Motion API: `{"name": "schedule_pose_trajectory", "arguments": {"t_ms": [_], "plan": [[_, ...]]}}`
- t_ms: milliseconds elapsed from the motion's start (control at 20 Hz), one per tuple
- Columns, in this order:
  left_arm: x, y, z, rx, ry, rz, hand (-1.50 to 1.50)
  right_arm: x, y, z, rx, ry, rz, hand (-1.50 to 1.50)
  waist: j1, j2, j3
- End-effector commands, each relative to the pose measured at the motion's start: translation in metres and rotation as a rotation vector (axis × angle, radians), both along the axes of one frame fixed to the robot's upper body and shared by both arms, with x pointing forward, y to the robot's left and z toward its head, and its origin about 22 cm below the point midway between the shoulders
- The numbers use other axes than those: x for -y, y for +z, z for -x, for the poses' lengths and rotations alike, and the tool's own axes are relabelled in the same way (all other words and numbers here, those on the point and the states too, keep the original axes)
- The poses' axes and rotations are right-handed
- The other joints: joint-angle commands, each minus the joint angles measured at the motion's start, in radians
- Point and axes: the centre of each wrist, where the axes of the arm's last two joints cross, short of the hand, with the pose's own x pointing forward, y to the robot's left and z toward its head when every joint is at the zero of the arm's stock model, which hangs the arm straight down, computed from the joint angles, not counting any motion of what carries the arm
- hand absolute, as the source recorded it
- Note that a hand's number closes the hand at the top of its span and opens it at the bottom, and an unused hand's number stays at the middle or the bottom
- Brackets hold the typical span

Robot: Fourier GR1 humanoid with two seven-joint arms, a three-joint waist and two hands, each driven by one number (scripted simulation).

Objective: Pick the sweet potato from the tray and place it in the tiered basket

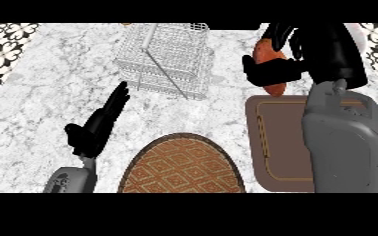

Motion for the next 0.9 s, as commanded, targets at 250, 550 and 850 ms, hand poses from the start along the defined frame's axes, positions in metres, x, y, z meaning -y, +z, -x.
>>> {"name": "schedule_pose_trajectory", "arguments": {"t_ms": [250,550,850], "plan": [[0.024,-0.001,-0.006,0.022,-0.027,-0.003,0.0,-0.074,0.06,-0.054,-0.031,0.002,-0.061,1.5,0.009,0.006,0.0],[0.02,-0.001,-0.006,0.006,-0.033,0.007,0.0,-0.108,0.054,-0.094,-0.069,-0.001,-0.068,1.5,0.035,0.012,0.0],[0.017,0.004,-0.011,0.014,-0.043,0.005,0.0,-0.126,0.041,-0.118,-0.13,0.039,-0.042,1.5,0.041,0.017,-0.001]]}}
